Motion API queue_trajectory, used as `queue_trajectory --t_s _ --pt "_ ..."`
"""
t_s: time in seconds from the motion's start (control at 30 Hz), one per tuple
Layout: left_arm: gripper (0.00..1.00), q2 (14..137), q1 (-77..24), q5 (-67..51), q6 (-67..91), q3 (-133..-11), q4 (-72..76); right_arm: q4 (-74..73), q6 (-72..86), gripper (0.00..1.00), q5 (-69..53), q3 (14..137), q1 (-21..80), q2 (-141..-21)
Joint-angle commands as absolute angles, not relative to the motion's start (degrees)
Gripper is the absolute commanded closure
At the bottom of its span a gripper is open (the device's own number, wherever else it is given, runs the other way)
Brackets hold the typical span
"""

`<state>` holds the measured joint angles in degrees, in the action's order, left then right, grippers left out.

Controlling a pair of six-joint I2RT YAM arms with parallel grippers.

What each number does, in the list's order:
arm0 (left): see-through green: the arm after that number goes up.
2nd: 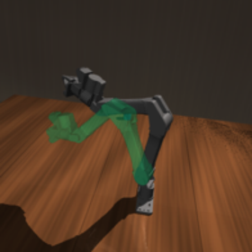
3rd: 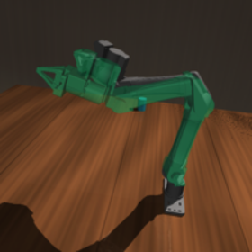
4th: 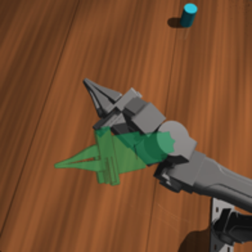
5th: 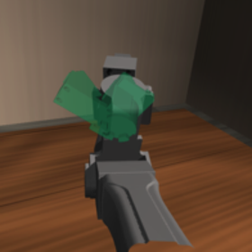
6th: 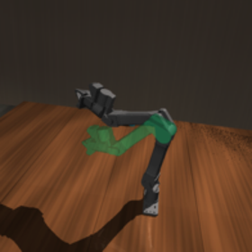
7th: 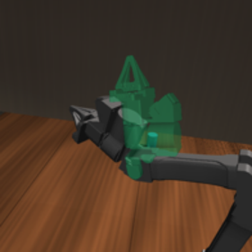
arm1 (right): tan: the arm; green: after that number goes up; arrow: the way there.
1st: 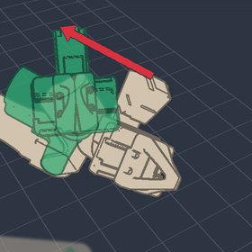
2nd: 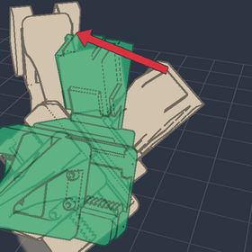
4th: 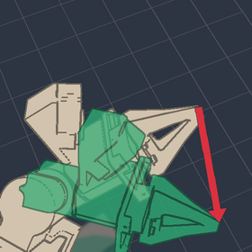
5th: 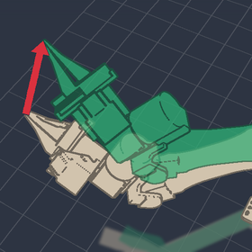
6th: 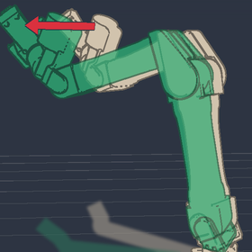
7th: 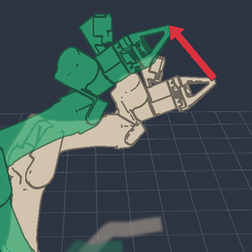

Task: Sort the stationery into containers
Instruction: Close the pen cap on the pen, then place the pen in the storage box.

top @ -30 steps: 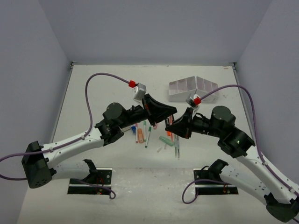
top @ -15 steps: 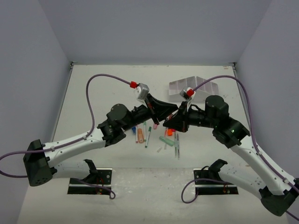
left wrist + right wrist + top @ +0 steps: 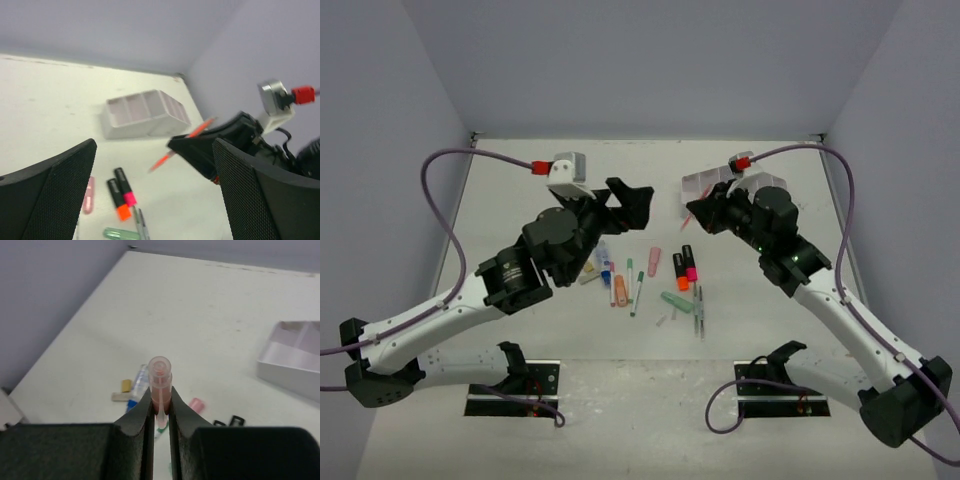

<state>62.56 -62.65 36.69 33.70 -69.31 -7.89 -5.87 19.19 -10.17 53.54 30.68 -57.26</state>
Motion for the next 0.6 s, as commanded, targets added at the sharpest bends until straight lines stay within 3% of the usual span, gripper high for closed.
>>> queue_trajectory --t_s 0.0,0.17,0.57 --pt "0.0 57.6 -62.4 62.8 39.5 -71.2 -21.4 0.4 18.1 1.0 11.5 54.5 25.0 -61.8" --pt "0.0 52.9 -62.4 61.3 36.3 -63.5 -21.0 14.8 10.5 1.0 24.2 55.3 21.0 -67.4" --pt "0.0 52.6 -62.4 57.2 38.8 -56.3 -24.1 24.2 3.5 0.99 22.1 65.0 15.7 -88.9"
